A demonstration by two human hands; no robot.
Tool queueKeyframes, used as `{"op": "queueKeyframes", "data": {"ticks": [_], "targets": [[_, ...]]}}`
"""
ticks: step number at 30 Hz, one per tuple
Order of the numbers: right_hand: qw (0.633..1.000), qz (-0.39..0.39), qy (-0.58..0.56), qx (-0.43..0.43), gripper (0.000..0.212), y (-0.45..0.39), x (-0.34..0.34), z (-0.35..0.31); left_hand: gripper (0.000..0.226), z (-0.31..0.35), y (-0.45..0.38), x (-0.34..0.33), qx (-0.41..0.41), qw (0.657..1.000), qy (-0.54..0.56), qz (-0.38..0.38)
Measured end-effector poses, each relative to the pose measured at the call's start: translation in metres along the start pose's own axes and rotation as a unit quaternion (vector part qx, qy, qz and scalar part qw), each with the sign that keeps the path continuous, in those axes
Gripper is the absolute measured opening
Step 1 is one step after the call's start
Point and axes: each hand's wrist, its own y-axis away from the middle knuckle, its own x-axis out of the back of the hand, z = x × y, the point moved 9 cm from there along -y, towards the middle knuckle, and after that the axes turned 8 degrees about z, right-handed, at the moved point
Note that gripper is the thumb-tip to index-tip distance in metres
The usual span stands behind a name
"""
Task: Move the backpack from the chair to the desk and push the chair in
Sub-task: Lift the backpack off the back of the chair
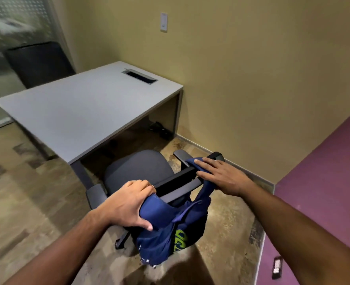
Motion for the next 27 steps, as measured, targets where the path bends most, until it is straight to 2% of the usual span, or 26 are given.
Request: {"op": "queueKeyframes", "data": {"ticks": [3,7,13,18,23,25,27], "targets": [[0.999,0.032,0.001,0.028,0.081,-0.005,0.009,-0.004,0.072,0.001,0.015,0.016,0.000,0.998,-0.024,0.051],[0.993,0.070,0.042,0.084,0.067,-0.007,0.014,-0.013,0.042,0.006,0.037,0.031,0.019,0.990,-0.071,0.117],[0.977,0.104,0.104,0.152,0.049,-0.013,0.040,-0.030,0.030,0.006,0.098,0.024,0.126,0.969,-0.107,0.182],[0.966,0.085,0.131,0.205,0.035,-0.011,0.069,-0.047,0.035,0.018,0.106,0.008,0.144,0.969,-0.082,0.181],[0.966,0.047,0.154,0.203,0.033,-0.004,0.098,-0.048,0.050,0.020,0.107,-0.005,0.139,0.980,-0.026,0.141],[0.972,0.018,0.135,0.194,0.030,-0.002,0.107,-0.050,0.060,0.020,0.108,-0.014,0.136,0.983,-0.020,0.120],[0.979,-0.009,0.106,0.172,0.027,0.002,0.116,-0.050,0.083,0.023,0.109,-0.026,0.137,0.985,-0.021,0.099]]}}
